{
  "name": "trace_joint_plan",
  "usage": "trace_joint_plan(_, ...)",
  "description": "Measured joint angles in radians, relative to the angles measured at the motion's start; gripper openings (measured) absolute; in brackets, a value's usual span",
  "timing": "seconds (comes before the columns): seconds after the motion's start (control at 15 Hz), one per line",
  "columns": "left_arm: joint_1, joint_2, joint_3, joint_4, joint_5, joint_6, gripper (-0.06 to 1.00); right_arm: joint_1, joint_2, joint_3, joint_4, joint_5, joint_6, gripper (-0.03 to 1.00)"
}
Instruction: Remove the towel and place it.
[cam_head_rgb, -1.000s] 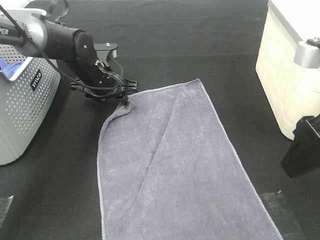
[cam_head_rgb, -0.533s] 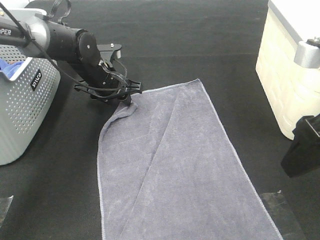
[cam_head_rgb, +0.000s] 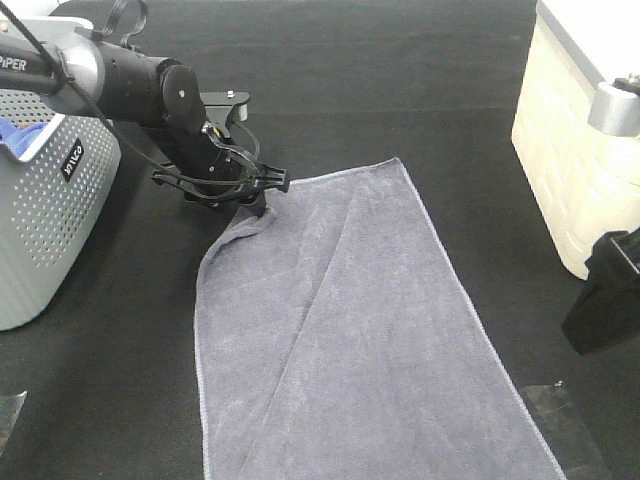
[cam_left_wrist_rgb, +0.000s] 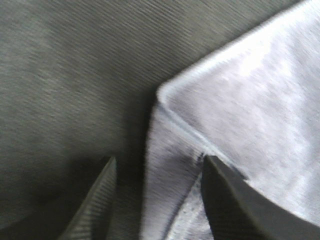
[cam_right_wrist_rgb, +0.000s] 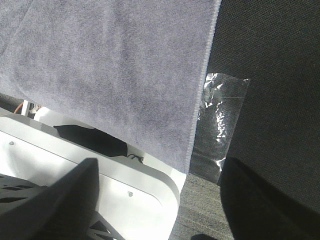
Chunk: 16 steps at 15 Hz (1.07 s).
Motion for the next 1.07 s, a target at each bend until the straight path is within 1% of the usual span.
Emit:
trace_joint_plan(0.27,-0.029,-0.020,-0.001,0.000,-0.030,0.025,0.50,0.000,0.000,0.000,0.000,0.000,0.003,0.66)
trace_joint_plan(0.53,-0.029,0.006,-0.001,-0.009,-0.030,0.028,0.42,0.000,0.000,0.000,0.000,-0.001,0.017,0.66)
trace_joint_plan(0.6,-0.029,0.006,-0.001,-0.010,-0.030,0.028,0.36,0.000,0.000,0.000,0.000,-0.001,0.018,0.66)
trace_joint_plan(0.73,-0.029,0.006,-0.004,0.001,-0.023,0.028,0.15,0.000,0.000,0.000,0.000,-0.001,0.018,0.66)
trace_joint_plan(0.8,-0.029,0.006,-0.004,0.001,-0.023,0.028,0.15,0.000,0.000,0.000,0.000,-0.001,0.018,0.66)
trace_joint_plan(0.87,-0.029,0.006,-0.004,0.016,-0.016,0.028,0.05,0.000,0.000,0.000,0.000,-0.001,0.018,0.66)
trace_joint_plan(0.93,-0.029,0.006,-0.004,0.032,-0.001,0.028,0.00,0.000,0.000,0.000,0.000,-0.001,0.018,0.66)
trace_joint_plan(1.07,-0.029,-0.002,-0.004,0.088,0.017,0.028,0.00,0.000,0.000,0.000,0.000,-0.001,0.018,0.66)
